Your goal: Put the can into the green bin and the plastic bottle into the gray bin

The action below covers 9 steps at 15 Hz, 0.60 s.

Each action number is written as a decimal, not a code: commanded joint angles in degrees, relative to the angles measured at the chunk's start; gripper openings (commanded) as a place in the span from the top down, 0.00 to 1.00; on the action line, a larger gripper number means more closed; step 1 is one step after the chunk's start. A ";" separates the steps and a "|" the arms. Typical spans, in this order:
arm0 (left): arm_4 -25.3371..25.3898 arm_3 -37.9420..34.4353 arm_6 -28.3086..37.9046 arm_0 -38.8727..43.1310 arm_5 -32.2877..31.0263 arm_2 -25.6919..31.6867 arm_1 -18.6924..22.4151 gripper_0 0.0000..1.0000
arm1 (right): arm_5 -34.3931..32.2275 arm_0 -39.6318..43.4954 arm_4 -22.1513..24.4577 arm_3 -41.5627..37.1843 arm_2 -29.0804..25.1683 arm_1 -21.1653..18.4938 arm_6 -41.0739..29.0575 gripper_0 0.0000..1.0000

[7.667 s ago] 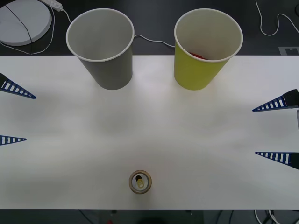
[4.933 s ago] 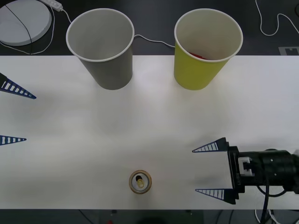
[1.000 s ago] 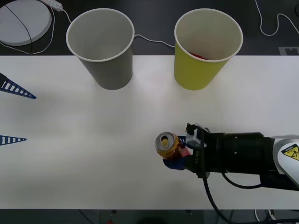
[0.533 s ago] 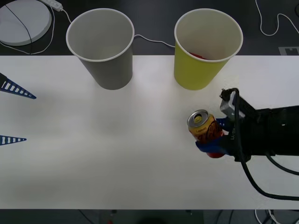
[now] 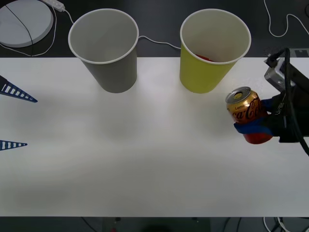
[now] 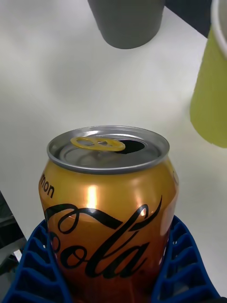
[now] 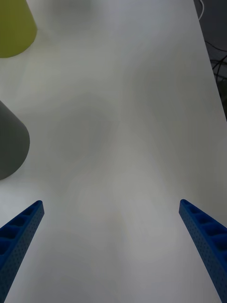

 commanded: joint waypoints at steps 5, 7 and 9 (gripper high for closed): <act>0.00 0.00 0.00 0.00 0.00 0.00 0.00 0.00 | -11.93 -18.27 -3.99 10.54 2.44 -5.35 -0.10 1.00; 0.00 0.00 0.00 0.00 0.00 0.00 0.00 0.00 | -14.22 -27.50 -3.81 16.17 8.86 -5.97 -0.02 1.00; 0.00 0.00 0.00 0.00 0.00 0.00 0.00 0.00 | -14.57 -37.17 -3.02 22.76 16.68 -5.88 -0.02 1.00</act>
